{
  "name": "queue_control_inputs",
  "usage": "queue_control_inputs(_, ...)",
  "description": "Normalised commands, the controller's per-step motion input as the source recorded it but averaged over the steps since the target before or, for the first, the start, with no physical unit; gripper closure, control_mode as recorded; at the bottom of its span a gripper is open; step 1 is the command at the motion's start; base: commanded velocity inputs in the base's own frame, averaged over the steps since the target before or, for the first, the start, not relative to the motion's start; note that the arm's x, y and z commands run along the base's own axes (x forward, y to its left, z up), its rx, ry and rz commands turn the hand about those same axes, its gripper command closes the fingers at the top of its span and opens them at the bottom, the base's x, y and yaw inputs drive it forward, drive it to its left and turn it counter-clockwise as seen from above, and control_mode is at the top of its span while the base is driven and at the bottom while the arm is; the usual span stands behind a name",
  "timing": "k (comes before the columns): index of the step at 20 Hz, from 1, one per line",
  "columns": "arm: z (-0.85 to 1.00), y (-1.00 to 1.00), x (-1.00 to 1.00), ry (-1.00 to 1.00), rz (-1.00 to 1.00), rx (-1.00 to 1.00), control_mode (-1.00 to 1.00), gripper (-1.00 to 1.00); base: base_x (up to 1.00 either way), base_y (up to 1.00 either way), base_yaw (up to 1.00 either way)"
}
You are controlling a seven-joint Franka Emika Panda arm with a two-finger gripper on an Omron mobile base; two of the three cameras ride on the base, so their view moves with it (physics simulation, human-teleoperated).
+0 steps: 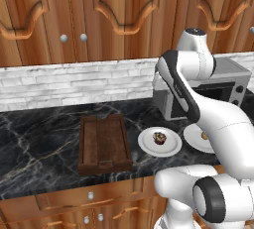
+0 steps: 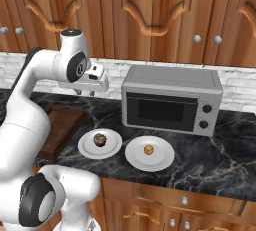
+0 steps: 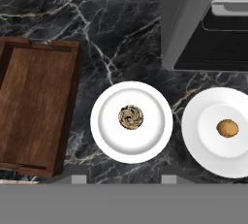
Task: Move the dessert items from the plates to the tray.
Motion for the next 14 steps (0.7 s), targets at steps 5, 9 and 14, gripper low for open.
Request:
queue_control_inputs(5,-0.15,0.00,-0.12,0.00,-0.03,0.00,-1.00,-1.00,0.00,0.00,0.00)
queue_control_inputs(9,-0.24,-0.03,-0.09,0.00,-0.03,0.00,-1.00,-1.00,0.00,0.00,0.00)
queue_control_inputs(14,-0.28,-0.04,-0.01,0.00,0.00,0.00,-1.00,-1.00,0.00,0.00,0.00)
